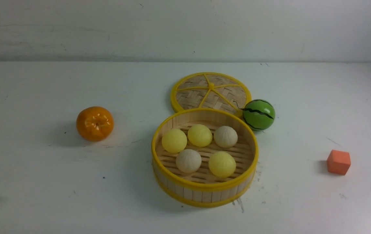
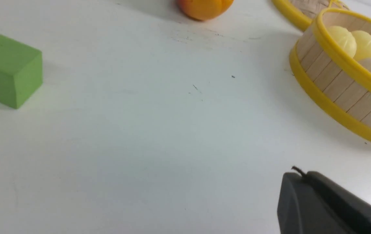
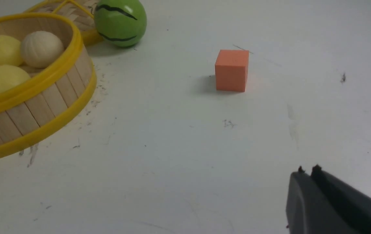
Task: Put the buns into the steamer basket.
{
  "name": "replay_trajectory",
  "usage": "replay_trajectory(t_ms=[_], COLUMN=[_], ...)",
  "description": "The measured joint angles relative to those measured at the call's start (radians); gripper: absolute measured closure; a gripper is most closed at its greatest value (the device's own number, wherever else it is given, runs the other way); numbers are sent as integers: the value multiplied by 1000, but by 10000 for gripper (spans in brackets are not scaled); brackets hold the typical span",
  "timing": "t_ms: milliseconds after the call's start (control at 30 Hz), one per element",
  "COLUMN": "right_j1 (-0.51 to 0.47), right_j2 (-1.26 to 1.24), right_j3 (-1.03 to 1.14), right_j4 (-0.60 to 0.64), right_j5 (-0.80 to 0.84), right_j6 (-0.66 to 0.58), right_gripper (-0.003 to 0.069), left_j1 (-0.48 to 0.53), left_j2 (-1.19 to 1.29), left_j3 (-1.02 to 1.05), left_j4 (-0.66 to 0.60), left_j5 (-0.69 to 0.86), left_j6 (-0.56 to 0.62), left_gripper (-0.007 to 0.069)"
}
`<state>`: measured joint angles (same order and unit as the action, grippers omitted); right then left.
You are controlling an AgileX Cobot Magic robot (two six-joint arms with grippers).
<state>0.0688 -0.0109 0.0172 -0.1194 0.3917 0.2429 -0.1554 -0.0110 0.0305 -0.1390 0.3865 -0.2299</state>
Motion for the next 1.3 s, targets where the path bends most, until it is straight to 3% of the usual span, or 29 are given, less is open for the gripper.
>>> replay_trajectory(t_ms=[1300], right_j1=[0], right_j2=[0], right_j3=[0], right_j4=[-2], right_j5=[0], right_j6=[0], right_gripper=[592], left_j1=[0], left_j2=[0], left_j3=[0], left_j4=[0], left_j5=[0], left_j6=[-3], left_gripper=[637])
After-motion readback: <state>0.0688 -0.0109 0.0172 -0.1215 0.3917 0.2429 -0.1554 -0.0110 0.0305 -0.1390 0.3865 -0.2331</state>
